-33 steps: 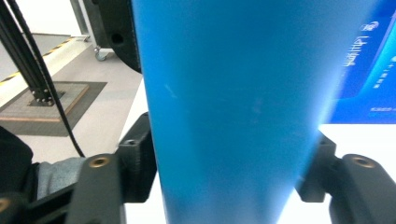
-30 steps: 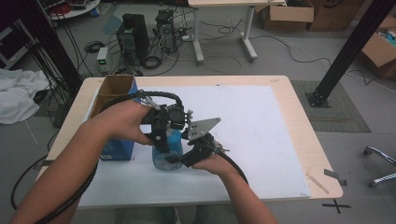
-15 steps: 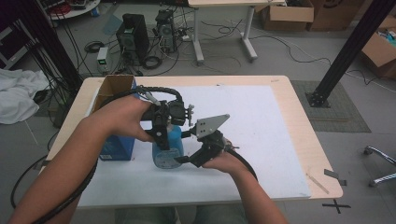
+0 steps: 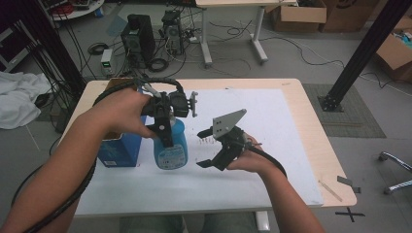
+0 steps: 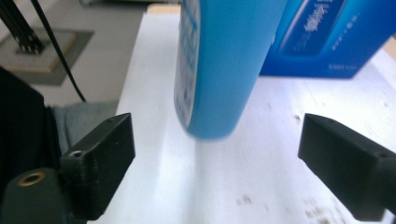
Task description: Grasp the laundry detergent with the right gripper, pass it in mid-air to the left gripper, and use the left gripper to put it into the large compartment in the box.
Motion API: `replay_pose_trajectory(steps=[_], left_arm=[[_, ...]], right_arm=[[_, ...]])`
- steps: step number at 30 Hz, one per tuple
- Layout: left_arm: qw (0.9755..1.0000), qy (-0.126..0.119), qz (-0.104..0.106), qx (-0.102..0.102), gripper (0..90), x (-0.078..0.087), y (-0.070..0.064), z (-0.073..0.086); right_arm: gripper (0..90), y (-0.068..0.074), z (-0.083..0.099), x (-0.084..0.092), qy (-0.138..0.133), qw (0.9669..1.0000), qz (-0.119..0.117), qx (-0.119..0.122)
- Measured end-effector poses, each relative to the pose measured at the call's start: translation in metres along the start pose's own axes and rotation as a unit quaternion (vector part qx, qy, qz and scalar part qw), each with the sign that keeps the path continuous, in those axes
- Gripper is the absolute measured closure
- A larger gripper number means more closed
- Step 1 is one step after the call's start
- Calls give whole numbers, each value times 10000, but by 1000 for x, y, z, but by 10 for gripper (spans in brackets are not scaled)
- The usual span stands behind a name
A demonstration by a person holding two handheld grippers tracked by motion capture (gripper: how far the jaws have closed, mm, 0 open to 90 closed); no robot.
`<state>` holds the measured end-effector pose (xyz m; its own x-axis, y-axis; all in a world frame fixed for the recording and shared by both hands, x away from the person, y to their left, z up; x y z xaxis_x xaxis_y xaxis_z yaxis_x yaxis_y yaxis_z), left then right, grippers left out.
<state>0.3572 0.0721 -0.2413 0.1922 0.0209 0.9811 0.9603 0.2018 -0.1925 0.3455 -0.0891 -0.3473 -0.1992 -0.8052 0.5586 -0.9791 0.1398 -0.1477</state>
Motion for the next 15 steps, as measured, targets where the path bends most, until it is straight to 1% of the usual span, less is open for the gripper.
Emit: replay_pose_trajectory(steps=[1, 2, 3, 5, 7, 8, 9, 10, 11, 12, 13, 15], left_arm=[[10000, -14, 5, 78, 387, 3, 1, 1], [9997, -49, 36, 222, 387, 9, 5, 2], [9997, -49, 36, 222, 387, 9, 5, 2], [9991, -106, 71, 407, 386, 15, 8, 4], [9982, -190, 67, 564, 386, 22, 11, 6], [9975, -246, 48, 659, 387, 27, 12, 7], [9966, -310, 28, 766, 387, 31, 14, 8], [9955, -361, 12, 872, 387, 35, 16, 10], [9941, -412, 18, 1002, 387, 40, 18, 12], [9928, -446, 12, 1115, 387, 45, 20, 14], [9907, -507, 21, 1260, 387, 49, 22, 15], [9864, -609, 77, 1525, 386, 59, 26, 20]], right_arm=[[75, -2, 0, 6, 174, 9998, 4, 52], [68, -3, 0, 8, 251, 9997, 6, 79], [68, -3, 0, 8, 251, 9997, 6, 79], [52, -4, 1, 12, 433, 9990, -2, 126], [22, -6, 1, 15, 656, 9977, -4, 166], [0, -7, 3, 17, 897, 9957, -32, 215], [0, -7, 3, 17, 897, 9957, -32, 215], [0, -8, 3, 19, 1099, 9935, -90, 280], [0, -8, 3, 19, 1099, 9935, -90, 280], [0, -9, 4, 20, 1289, 9910, -130, 336], [0, -9, 4, 20, 1289, 9910, -130, 336], [0, -10, 5, 22, 1461, 9884, -159, 386]])
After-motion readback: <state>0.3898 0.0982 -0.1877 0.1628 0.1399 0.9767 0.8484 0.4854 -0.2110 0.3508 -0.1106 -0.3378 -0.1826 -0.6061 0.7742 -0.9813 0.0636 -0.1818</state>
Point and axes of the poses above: each handheld gripper's, and its own axes: x roughly backward along the jaws, z roughly out of its underside, y roughly to its left, the point moved 3 cm from there along -x, roughly forward along the jaws, and after that the axes turned 10 degrees about z, right-handed, at the moved point
